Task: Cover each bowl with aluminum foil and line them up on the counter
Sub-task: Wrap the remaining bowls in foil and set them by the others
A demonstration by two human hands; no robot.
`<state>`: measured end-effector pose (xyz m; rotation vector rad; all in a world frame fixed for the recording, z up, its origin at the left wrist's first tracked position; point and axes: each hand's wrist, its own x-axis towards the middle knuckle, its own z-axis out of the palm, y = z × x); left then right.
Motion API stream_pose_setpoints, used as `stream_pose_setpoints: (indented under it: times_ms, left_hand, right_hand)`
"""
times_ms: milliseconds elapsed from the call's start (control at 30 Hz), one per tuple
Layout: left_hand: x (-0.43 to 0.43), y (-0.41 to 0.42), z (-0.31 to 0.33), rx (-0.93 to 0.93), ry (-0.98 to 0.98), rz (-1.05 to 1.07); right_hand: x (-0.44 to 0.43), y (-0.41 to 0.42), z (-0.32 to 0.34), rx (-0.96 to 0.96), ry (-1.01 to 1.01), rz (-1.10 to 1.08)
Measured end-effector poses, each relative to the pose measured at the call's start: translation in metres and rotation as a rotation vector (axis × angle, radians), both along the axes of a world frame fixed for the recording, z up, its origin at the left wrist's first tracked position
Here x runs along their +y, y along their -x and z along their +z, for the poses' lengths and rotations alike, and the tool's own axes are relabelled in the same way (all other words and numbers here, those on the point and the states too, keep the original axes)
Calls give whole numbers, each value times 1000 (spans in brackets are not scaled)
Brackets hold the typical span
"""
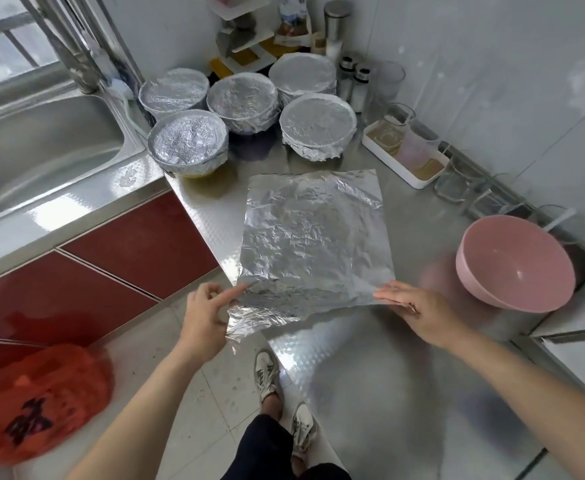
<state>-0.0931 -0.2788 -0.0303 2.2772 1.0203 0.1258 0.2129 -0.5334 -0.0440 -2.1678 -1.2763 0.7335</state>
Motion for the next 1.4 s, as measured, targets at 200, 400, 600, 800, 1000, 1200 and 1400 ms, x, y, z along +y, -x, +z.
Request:
stream_pose_setpoints:
  times_ms: [200, 400, 600, 800, 1000, 1200, 1400]
  left_hand:
    - [10, -12, -12, 24, -217, -254]
    - [14, -18, -9, -39, -14, -169]
    - [14, -36, 2, -50, 193, 0]
    - [20, -39, -6, -91, 332, 168]
    - [17, -55, -8, -194, 390, 331]
    - [20, -57, -19, -133, 334, 379]
    - [21, -61, -19, -145, 345, 382]
  right_hand:
    - [-1, -12, 2, -92, 75, 193]
    - [6, -21, -9, -198, -9, 122]
    - [16, -25, 0, -140, 29, -97]
    - [29, -27, 3, -62, 28, -269]
    - [35, -24, -8, -38, 4, -411]
    - [43, -21, -15, 32, -39, -562]
    - [52, -25, -14, 11, -115, -592]
